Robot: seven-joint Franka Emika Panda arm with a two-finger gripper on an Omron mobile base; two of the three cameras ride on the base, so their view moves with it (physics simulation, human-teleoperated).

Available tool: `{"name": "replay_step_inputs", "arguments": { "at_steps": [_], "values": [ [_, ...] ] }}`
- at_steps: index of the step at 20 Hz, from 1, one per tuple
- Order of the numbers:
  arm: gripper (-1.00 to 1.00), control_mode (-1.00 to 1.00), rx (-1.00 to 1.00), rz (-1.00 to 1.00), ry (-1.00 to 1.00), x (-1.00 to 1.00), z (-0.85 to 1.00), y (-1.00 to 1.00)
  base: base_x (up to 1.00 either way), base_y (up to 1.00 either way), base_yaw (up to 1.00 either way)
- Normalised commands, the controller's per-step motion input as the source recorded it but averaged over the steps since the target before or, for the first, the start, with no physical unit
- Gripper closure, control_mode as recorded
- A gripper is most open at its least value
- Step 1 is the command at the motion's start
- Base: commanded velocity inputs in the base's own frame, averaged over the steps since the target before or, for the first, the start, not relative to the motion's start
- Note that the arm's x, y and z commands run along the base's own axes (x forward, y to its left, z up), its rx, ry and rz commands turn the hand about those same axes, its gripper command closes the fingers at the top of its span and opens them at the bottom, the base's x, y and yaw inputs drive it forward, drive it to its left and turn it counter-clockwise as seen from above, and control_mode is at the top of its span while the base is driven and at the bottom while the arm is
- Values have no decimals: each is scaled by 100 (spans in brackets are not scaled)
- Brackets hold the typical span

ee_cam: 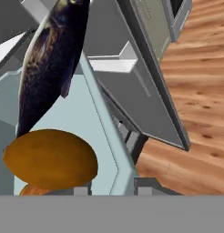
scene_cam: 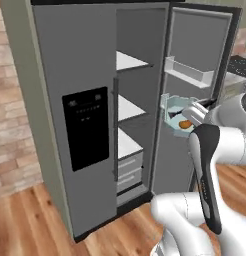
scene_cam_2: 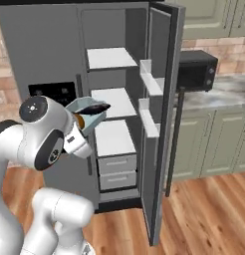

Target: Place the tupperware containing the fish and mushroom meal in the microwave. Close the microwave door and press the start button to reheat the meal.

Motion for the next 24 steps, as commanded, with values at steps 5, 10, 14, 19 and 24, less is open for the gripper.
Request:
{"name": "replay_step_inputs", "arguments": {
  "at_steps": [5,10,14,19,24],
  "values": [
    [100,100,0,0,0,0,0,0,-26,-12,-67],
    [100,100,0,0,0,0,0,0,0,-31,-63],
    [100,100,0,0,0,0,0,0,0,-49,-63],
    [100,100,0,0,0,0,0,0,0,-59,-61],
    [100,100,0,0,0,0,0,0,0,-65,-58]
  ]
}}
